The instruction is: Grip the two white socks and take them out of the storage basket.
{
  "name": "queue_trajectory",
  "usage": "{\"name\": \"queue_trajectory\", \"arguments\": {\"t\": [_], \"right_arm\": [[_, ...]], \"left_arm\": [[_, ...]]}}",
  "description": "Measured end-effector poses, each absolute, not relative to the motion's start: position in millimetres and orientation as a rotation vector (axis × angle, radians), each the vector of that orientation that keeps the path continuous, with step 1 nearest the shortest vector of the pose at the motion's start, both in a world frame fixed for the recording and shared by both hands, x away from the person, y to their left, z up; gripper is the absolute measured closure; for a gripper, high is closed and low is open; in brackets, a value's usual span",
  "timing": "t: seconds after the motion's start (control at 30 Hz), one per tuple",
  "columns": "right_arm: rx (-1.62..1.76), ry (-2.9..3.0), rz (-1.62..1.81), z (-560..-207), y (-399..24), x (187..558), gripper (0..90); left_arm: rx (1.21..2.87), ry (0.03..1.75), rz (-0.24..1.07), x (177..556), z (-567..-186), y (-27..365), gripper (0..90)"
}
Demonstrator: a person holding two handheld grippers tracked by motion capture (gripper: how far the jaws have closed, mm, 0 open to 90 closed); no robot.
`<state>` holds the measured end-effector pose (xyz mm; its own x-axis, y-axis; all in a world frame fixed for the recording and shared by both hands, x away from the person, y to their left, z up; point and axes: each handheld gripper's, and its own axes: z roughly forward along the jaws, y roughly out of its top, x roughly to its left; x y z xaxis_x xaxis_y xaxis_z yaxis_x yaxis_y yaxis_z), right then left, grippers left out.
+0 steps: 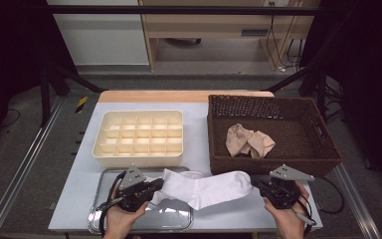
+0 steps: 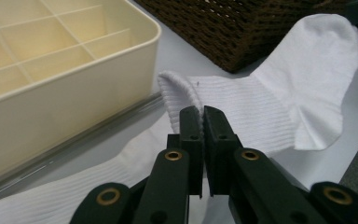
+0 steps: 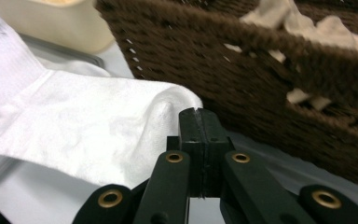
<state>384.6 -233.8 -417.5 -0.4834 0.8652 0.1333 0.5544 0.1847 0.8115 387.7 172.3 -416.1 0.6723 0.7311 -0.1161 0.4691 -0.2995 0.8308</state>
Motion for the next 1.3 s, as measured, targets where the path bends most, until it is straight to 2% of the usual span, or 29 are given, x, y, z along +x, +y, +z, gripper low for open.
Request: {"name": "queue_trajectory", "arguments": {"t": [0.2,0.4,0.6,0.77,0.97,1.3], "right_arm": [[1.298,2.131,1.280,-411,-214,387,90.0],[1.195,2.227,1.301,-407,-166,399,90.0],[1.155,2.273,1.309,-407,-133,413,90.0],[1.175,2.282,1.300,-415,-122,421,90.0],[1.220,2.251,1.316,-420,-128,424,90.0],[1.244,2.249,1.276,-433,-128,429,90.0]], "left_arm": [[1.936,0.970,0.401,386,-412,204,86.8],[1.900,1.065,0.452,383,-414,250,86.8],[1.885,1.124,0.475,388,-419,274,86.8],[1.896,1.154,0.454,393,-427,277,86.8],[1.924,1.145,0.443,394,-432,269,86.7],[1.980,1.148,0.476,401,-439,260,86.7]]}}
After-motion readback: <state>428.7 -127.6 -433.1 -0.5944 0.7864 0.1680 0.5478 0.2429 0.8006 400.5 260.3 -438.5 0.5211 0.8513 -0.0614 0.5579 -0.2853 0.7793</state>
